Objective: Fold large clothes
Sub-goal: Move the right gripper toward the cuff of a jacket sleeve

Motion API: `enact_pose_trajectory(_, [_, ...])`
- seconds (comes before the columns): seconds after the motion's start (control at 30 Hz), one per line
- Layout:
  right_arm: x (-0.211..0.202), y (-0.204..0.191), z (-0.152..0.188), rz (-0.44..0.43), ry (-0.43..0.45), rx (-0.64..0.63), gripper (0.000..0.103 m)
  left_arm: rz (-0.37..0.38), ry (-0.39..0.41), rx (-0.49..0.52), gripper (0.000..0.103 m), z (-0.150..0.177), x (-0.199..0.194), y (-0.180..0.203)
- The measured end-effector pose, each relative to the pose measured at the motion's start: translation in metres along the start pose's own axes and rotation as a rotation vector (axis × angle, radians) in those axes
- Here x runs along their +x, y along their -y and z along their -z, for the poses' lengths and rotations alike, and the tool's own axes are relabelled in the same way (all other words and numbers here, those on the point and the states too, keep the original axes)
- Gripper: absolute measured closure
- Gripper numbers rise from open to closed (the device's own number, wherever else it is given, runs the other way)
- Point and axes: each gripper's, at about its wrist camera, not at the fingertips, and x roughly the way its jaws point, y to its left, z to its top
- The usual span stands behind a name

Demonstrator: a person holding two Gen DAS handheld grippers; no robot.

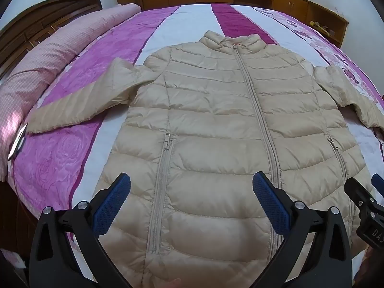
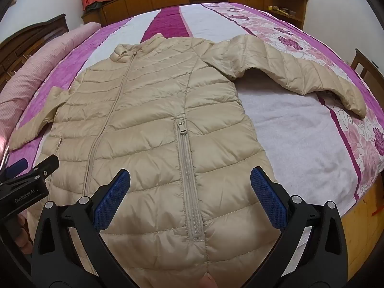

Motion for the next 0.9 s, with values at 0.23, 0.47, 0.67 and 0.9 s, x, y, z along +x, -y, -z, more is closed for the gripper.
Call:
enact_pose_trajectory(0.23, [0.0, 0.0, 0.0, 0.002, -0.001, 0.0, 0.003, 0.001, 0.001, -0.001, 0.005, 0.0, -0.001, 0.0])
enact_pose_trajectory(0.47, [-0.001, 0.0, 0.0, 0.002, -0.001, 0.002, 0.003, 0.006, -0.004, 0.011, 0.005, 0.0, -0.001, 0.001])
enact_pose_trajectory(0.67, [-0.002, 0.007, -0.003, 0.007, 0.009, 0.008, 0.003, 0.018, -0.003, 0.024, 0.005, 0.007, 0.002, 0.0])
enact_pose_trajectory(0.9, [-0.008, 0.019, -0.009, 0.032, 0.027, 0.037, 0.003, 0.007, -0.007, 0.01, 0.005, -0.001, 0.0, -0.001])
